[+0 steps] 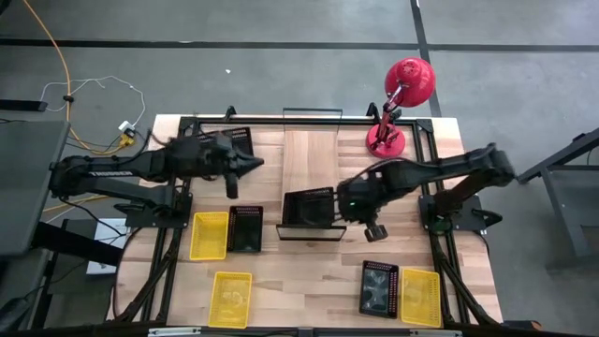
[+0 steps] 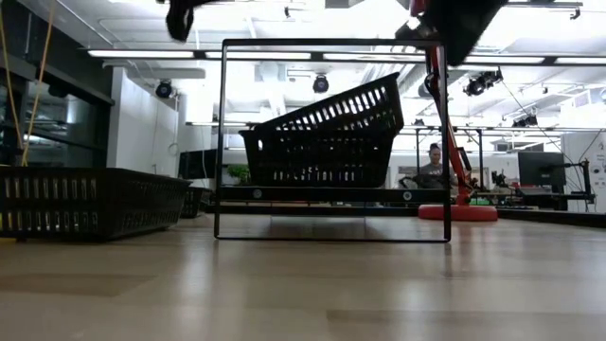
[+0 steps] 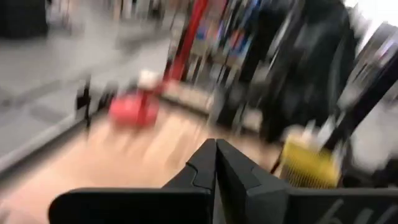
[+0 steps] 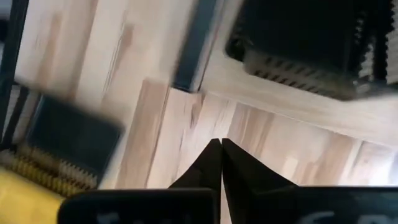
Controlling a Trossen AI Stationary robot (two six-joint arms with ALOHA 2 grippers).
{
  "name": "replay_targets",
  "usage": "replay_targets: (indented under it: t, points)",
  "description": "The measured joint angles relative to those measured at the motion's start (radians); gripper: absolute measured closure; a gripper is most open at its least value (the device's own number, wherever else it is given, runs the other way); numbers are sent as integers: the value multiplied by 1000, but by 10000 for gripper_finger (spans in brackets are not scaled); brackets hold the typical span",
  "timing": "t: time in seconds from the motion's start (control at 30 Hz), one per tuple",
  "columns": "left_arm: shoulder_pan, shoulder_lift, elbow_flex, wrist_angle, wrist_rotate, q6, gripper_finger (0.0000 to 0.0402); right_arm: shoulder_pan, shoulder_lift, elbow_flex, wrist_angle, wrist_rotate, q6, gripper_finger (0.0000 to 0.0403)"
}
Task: Stack baskets on shelf by color
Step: Stack the black bin on top of the black bin on the shelf
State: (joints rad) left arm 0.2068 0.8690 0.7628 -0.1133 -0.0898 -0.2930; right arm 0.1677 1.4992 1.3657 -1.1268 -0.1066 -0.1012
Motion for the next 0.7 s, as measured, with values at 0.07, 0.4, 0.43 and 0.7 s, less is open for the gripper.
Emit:
replay_targets:
  t: [0.07,0.4,0.43,0.7]
  points:
    - [-5,29,0,-119,0,0,401,1,-77,-98,120,19,86,403]
    - [-27,347,-1,-253,100,40,402,-36,-234,-283,463,160,353,403]
    - [-27,382,-1,-241,110,40,402,-44,-230,-298,474,152,375,403]
    - [-27,549,-1,-118,146,35,402,-79,-212,-408,570,97,498,403]
